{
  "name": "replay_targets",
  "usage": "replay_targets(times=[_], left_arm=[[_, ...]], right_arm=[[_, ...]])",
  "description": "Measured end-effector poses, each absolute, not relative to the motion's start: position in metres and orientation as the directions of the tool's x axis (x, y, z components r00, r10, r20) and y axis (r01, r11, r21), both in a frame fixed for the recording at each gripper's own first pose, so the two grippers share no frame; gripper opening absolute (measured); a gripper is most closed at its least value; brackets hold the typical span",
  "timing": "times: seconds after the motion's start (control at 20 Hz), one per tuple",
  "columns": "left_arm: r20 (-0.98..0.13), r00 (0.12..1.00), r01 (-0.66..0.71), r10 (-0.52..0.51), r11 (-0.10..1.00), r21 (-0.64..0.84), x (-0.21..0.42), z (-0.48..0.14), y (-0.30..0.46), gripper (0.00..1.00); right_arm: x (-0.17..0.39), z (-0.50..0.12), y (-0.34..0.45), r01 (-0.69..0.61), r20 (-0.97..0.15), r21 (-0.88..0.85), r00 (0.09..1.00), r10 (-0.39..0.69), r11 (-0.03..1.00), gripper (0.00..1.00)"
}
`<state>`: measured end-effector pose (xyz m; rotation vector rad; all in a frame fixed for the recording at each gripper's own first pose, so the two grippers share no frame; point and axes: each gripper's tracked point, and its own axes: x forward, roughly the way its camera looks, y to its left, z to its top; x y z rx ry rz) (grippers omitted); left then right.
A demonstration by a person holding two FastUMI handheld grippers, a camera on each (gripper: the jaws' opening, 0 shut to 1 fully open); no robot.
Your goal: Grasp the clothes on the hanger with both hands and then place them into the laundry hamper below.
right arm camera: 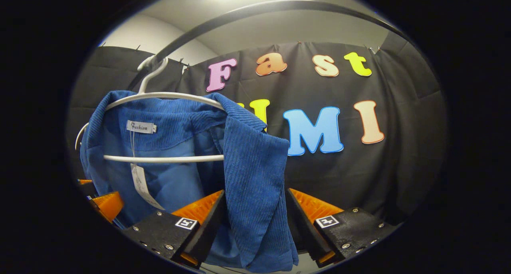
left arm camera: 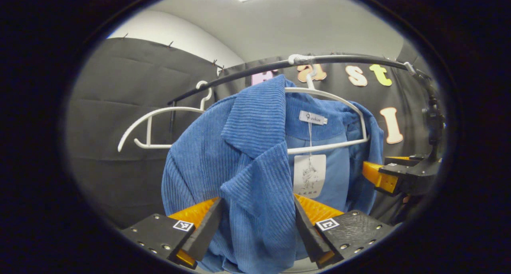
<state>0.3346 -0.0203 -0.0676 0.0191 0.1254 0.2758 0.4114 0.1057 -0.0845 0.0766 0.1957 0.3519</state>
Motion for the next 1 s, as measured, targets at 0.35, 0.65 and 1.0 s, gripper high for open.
replay_targets(times=[0.35, 0.65, 1.0], left_arm=[[-0.14, 0.958, -0.239, 0.249, 0.967, 0.087, 0.331, -0.069, -0.019, 0.41], [-0.085, 0.949, -0.296, 0.304, 0.951, 0.093, 0.309, -0.033, 0.01, 0.01], [0.011, 0.945, -0.327, 0.327, 0.941, 0.091, 0.281, 0.038, 0.044, 0.01]], right_arm=[[0.423, -0.075, 0.093, -0.264, -0.132, 0.122, 0.951, 0.28, 0.957, 0.04], [0.432, -0.034, 0.059, -0.179, -0.006, 0.12, 0.983, 0.181, 0.976, 0.0], [0.461, -0.002, 0.031, -0.101, 0.062, 0.101, 0.994, 0.095, 0.99, 0.0]])
